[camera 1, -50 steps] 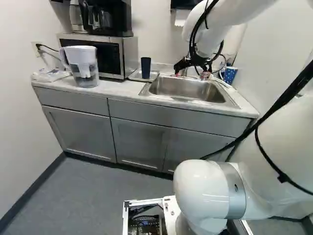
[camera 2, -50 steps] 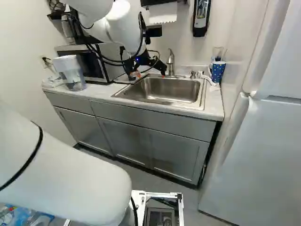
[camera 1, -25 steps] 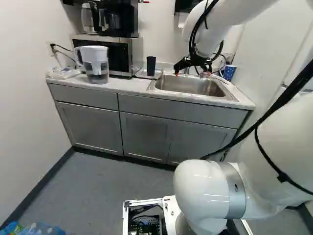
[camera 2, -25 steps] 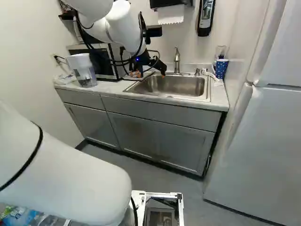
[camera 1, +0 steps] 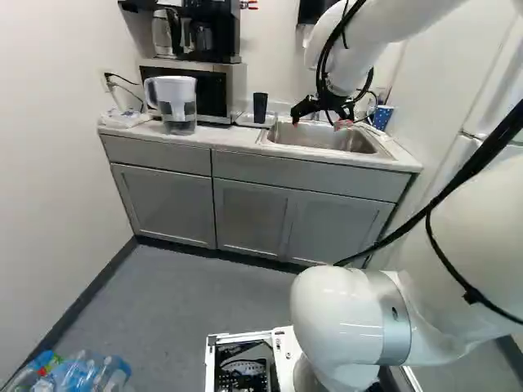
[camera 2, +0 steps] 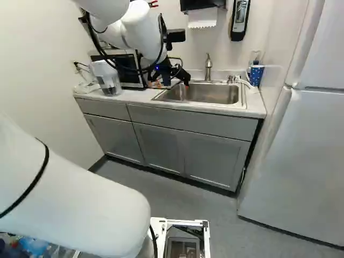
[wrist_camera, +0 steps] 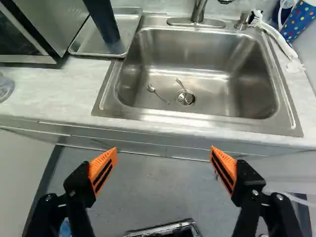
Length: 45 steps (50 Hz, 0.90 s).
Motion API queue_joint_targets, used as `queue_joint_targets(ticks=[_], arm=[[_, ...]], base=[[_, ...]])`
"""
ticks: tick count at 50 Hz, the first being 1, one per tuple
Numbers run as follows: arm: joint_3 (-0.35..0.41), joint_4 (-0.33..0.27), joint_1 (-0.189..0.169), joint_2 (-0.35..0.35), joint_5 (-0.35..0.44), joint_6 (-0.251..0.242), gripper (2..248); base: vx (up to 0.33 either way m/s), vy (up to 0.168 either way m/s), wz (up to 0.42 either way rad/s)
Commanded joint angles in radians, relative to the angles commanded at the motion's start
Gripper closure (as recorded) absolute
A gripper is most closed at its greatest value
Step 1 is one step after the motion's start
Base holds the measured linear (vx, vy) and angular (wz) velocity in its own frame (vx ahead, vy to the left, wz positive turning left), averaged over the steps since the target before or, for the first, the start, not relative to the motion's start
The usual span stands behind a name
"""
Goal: Rinse the cup and place it in the tray
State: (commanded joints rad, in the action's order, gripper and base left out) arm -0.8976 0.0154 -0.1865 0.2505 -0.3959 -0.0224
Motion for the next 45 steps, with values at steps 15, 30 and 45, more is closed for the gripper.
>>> queue_joint_targets(ticks=[15, 30, 45], arm=[[0.0, 0.0, 0.0, 0.0, 0.0, 0.0, 3], [0.0, 0.0, 0.0, 0.0, 0.0, 0.0, 3], [0.0, 0.0, 0.0, 0.0, 0.0, 0.0, 3]], base=[[-0.154, 0.112, 0.0], [-0.082, 0.077, 0.013], [0.005, -0.009, 0.001]])
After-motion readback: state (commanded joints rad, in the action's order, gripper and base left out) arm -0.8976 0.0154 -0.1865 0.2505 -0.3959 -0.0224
